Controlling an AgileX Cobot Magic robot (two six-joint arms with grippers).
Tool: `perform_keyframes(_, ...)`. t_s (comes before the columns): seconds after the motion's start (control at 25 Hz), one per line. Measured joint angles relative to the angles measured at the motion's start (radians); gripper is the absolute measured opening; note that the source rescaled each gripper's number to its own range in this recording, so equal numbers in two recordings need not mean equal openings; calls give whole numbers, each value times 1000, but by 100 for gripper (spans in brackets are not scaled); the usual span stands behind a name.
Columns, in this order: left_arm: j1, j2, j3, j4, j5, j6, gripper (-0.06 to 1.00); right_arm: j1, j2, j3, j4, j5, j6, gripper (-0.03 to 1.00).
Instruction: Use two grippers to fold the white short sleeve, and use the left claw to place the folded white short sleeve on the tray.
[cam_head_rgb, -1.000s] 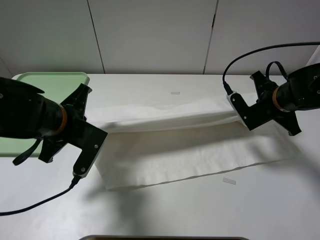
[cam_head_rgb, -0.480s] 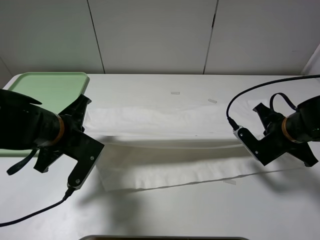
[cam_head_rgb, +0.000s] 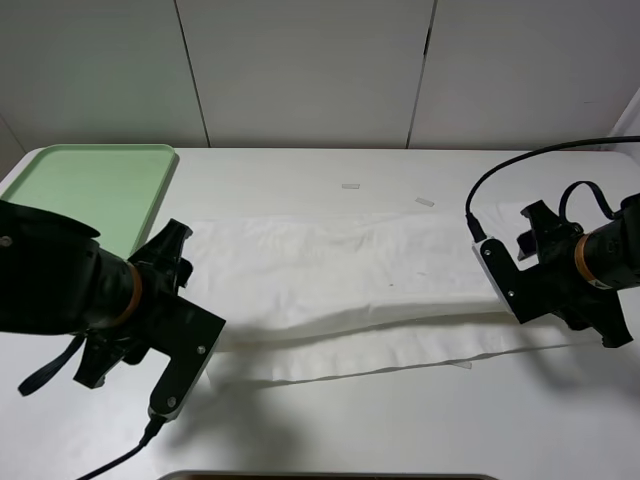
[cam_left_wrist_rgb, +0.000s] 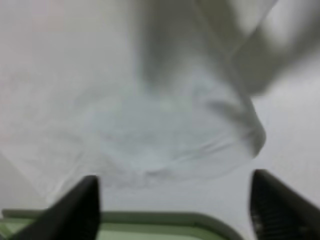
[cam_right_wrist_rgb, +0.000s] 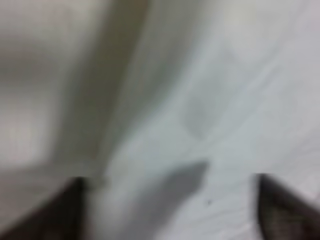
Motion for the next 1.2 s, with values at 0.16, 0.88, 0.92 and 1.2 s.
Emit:
perform_keyframes(0.16, -34, 0, 0, -24, 3, 0, 73, 41, -45, 9, 61, -4, -1, 93)
perform_keyframes(0.88, -36, -426, -280, 154, 345, -645, 79, 198, -281, -16, 111, 320, 413, 100)
perform_keyframes(0.92, -36, -461, -292, 140, 348, -660, 79, 198, -292, -16, 111, 335, 437, 100)
perform_keyframes(1.2, -36, -769, -315, -8, 349, -714, 79, 198, -615, -16, 158, 313, 659, 100)
